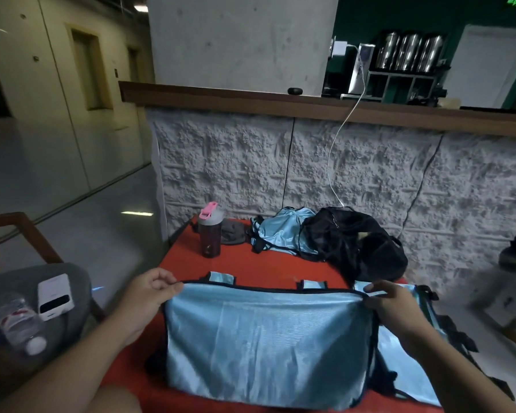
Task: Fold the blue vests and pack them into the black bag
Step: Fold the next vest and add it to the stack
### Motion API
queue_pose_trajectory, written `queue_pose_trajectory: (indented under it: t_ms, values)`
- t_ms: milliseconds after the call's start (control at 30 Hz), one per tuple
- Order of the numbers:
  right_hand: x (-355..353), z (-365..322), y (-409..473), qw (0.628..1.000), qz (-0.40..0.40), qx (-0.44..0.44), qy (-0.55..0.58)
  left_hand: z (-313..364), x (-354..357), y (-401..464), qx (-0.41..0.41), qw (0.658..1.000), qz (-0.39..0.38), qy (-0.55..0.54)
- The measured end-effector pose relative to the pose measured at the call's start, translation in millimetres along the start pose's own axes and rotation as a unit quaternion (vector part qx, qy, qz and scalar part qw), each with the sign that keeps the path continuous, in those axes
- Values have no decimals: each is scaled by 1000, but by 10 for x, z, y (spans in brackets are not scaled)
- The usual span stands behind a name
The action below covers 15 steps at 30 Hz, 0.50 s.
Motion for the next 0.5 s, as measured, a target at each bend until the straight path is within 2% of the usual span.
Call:
queue_pose_trajectory:
  t_ms: [233,333,500]
  values:
    - [415,271,579,1000,-4,-2,28,-583,111,553,13,1000,16,22]
    - [569,378,871,1000,-7,11,18,-818,169,844,10,1000,14,25]
    - [850,465,1268,999,0,-1,-32,-1139,267,1363,1,994,51,96]
Point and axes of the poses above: each hand's wrist, its own y-axis towards the middle knuckle, its own x-axis out of the palm, z = x × y, the point moved 8 cm from there along y, towards the middle knuckle, and after that the axes turned 14 degrees about -y, right-handed, at the moved point
